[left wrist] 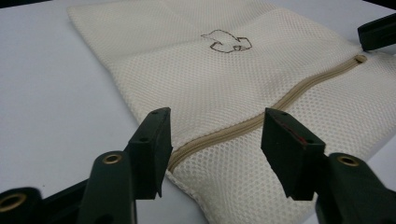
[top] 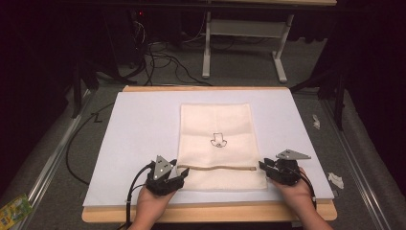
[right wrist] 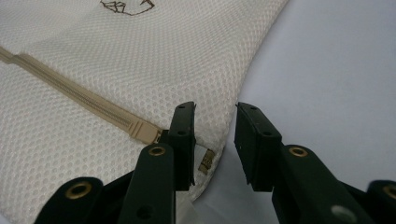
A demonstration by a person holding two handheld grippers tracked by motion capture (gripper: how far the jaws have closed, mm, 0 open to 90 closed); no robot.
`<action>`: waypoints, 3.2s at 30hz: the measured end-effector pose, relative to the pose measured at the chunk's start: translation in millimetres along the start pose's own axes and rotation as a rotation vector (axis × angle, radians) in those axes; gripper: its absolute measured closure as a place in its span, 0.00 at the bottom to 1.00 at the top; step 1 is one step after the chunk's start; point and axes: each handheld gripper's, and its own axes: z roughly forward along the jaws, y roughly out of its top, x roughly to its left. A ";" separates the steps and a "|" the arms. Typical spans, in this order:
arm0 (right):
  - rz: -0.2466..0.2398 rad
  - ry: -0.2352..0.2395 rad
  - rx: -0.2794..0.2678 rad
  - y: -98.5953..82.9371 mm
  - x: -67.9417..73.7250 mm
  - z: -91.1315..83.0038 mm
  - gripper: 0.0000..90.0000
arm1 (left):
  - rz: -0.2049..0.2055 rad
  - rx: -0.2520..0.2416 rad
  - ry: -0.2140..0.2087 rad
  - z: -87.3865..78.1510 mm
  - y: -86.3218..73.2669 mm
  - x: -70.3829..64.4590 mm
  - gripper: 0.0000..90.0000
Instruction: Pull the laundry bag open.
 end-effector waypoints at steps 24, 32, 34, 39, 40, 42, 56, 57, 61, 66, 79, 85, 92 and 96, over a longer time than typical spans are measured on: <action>-0.072 0.026 0.013 -1.3 5.0 -3.4 0.95 | -0.009 0.025 -0.096 8.8 3.5 -14.4 0.45; -0.074 0.047 -0.052 3.7 6.5 -13.9 0.95 | 0.015 0.038 -0.173 20.6 11.6 -34.3 0.47; -0.081 0.052 -0.054 3.8 6.9 -14.9 0.95 | 0.024 0.044 -0.210 28.9 16.5 -44.5 0.46; -0.092 0.054 -0.075 6.4 7.2 -18.2 0.95 | 0.022 0.060 -0.251 51.3 26.1 -65.6 0.48; -0.095 0.052 -0.075 7.0 7.4 -18.6 0.95 | 0.003 0.052 -0.268 57.2 28.2 -71.2 0.47; -0.100 0.048 -0.080 8.1 7.6 -18.2 0.95 | 0.004 0.053 -0.281 65.8 32.3 -79.8 0.47; -0.124 0.052 -0.126 11.5 9.5 -25.4 0.95 | 0.000 0.111 -0.296 133.0 66.4 -126.5 0.61; -0.117 0.052 -0.125 11.6 9.5 -25.8 0.96 | -0.001 0.106 -0.297 134.6 67.4 -127.9 0.61; -0.105 0.060 -0.136 12.0 8.3 -27.0 0.96 | 0.030 0.100 -0.288 139.3 68.5 -134.4 0.65; -0.107 0.059 -0.141 12.4 9.2 -28.5 0.96 | 0.025 0.093 -0.286 141.4 68.0 -139.2 0.67; -0.114 0.050 -0.143 12.3 10.5 -28.1 0.95 | 0.057 0.071 -0.257 140.8 66.8 -145.3 0.86; -0.116 0.046 -0.149 12.5 9.5 -29.1 0.95 | 0.067 0.039 -0.264 131.7 68.1 -144.6 0.94; -0.108 0.047 -0.154 12.4 9.2 -30.5 0.96 | 0.060 0.033 -0.267 132.3 67.7 -146.3 0.96; -0.111 0.051 -0.160 12.9 9.6 -30.9 0.96 | 0.044 0.036 -0.260 136.8 66.9 -146.3 0.85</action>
